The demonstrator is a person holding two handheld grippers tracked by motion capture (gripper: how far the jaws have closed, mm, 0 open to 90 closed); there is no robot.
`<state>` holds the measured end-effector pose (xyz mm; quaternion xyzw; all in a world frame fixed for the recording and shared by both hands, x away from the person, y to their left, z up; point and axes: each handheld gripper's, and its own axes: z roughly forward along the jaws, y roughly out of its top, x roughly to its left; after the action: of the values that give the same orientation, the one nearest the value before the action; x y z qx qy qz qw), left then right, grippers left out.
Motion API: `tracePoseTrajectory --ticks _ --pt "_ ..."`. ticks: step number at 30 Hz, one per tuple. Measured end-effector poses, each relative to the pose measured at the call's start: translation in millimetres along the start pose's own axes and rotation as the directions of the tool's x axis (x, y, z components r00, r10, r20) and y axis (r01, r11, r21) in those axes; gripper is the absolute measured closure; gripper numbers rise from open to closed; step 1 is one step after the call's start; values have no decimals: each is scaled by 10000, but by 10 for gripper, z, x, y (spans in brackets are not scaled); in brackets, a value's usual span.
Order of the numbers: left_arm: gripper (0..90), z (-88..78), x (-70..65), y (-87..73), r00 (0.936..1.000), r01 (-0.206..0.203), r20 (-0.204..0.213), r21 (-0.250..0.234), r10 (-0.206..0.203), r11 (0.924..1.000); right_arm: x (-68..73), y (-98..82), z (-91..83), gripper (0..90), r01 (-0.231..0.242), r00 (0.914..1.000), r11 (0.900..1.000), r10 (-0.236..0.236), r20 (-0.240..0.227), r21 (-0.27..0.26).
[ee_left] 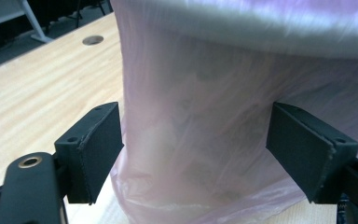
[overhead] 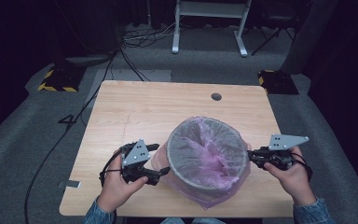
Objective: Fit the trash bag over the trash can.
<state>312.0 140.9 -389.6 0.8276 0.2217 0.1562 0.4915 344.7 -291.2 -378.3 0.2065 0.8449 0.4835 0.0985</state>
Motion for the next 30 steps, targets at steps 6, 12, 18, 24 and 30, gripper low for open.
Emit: tracePoseTrajectory --ticks 6,12,18,24,30 --pt "183 117 172 -10 9938 65 1115 -235 -39 9997 -71 87 34 874 204 9993 9997 -209 320 159" --pt "394 238 165 -109 9834 -440 1763 35 427 9990 -204 -64 259 892 -375 9989 9974 357 301 611" --pt "399 371 120 -163 9799 -467 1961 465 368 9978 -267 -285 506 900 -815 9966 9810 784 244 1760" --pt "326 356 73 -194 9825 -344 1839 293 284 9990 -265 -526 527 900 -1158 9933 9666 1122 286 2287" --pt "186 170 -20 -56 9833 -483 1722 -663 591 9966 -248 -626 332 894 -1461 9891 9619 1375 531 2309"
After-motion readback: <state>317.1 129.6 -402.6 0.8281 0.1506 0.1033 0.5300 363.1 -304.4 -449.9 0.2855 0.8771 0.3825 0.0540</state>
